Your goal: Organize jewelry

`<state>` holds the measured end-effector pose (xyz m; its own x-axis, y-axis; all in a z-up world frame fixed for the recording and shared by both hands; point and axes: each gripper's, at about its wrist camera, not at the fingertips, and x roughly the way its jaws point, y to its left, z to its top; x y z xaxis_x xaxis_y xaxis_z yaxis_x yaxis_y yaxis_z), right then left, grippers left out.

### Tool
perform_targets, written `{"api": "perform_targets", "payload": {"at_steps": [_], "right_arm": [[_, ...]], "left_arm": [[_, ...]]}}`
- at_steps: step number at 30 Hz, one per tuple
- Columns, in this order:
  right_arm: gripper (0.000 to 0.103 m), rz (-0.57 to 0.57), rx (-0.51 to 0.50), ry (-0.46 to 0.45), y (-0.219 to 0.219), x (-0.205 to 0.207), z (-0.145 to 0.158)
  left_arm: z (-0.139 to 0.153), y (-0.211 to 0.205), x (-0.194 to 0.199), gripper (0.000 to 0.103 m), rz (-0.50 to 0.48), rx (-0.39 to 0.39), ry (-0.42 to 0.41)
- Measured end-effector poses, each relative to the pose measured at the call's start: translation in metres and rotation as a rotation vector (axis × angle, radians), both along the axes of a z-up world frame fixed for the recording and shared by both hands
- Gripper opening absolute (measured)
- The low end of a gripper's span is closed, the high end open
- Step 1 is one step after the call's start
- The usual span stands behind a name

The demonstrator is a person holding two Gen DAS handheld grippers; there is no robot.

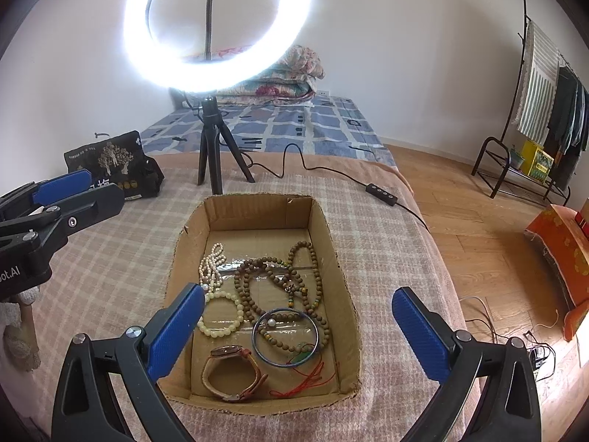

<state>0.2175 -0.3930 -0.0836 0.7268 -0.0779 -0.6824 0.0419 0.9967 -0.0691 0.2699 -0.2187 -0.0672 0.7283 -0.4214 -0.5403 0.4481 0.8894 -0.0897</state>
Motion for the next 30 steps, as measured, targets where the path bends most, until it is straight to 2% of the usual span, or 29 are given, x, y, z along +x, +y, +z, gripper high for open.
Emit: {"api": "perform_targets", "payload": {"at_steps": [9, 11, 16, 20, 30], "right_arm": [[0.103, -0.01, -0.011, -0.045, 0.01, -0.031, 0.028], [0.103, -0.007, -0.007, -0.053, 0.013, -0.039, 0.034], [0.103, -0.004, -0.002, -0.078, 0.022, -0.061, 0.05], [0.103, -0.007, -0.006, -0.095, 0.03, -0.078, 0.06], [0.103, -0.002, -0.033, -0.115, 0.048, -0.121, 0.071]], "left_arm": [[0.02, 0.025, -0.032, 0.078, 0.005, -0.01, -0.02], [0.026, 0.033, -0.043, 0.084, 0.01, -0.017, -0.021], [0.037, 0.049, -0.069, 0.087, 0.027, 0.007, -0.038], [0.044, 0.063, -0.088, 0.094, 0.044, 0.017, -0.031], [0.061, 0.094, -0.134, 0.095, 0.08, 0.043, -0.051]]}}
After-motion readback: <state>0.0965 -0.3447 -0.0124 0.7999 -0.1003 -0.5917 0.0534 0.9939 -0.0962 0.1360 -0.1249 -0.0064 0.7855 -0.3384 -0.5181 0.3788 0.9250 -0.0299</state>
